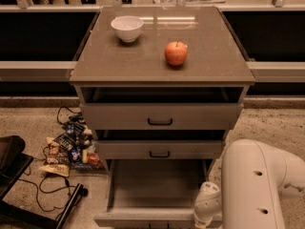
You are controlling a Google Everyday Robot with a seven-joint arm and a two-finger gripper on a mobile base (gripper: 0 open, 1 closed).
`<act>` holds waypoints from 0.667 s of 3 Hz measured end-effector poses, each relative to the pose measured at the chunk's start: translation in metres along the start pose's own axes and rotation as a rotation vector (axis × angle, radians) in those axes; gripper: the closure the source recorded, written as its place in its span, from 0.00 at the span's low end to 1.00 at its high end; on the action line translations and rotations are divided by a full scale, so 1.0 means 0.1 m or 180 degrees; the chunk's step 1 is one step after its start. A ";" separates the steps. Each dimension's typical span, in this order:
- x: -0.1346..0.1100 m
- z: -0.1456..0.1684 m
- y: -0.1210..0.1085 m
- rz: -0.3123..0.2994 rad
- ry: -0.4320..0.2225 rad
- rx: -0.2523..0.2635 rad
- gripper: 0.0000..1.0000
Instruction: Open bottom drawer
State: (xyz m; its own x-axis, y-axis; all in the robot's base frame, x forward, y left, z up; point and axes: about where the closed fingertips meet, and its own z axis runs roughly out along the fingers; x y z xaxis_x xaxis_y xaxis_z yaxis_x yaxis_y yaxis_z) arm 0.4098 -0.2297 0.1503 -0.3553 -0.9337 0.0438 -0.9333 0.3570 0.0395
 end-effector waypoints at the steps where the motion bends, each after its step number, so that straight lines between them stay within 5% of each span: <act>1: 0.00 0.00 0.00 0.0000 0.0000 -0.0001 0.00; 2: 0.06 -0.23 0.50 -0.0012 0.0033 -0.0117 0.00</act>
Offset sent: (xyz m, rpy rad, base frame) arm 0.0000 0.0000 0.0000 0.0000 0.0000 0.0000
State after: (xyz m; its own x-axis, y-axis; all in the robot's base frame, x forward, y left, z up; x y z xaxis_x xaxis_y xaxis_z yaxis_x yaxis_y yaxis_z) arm 0.3623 -0.2171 0.1754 -0.3509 -0.9349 0.0538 -0.9320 0.3542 0.0764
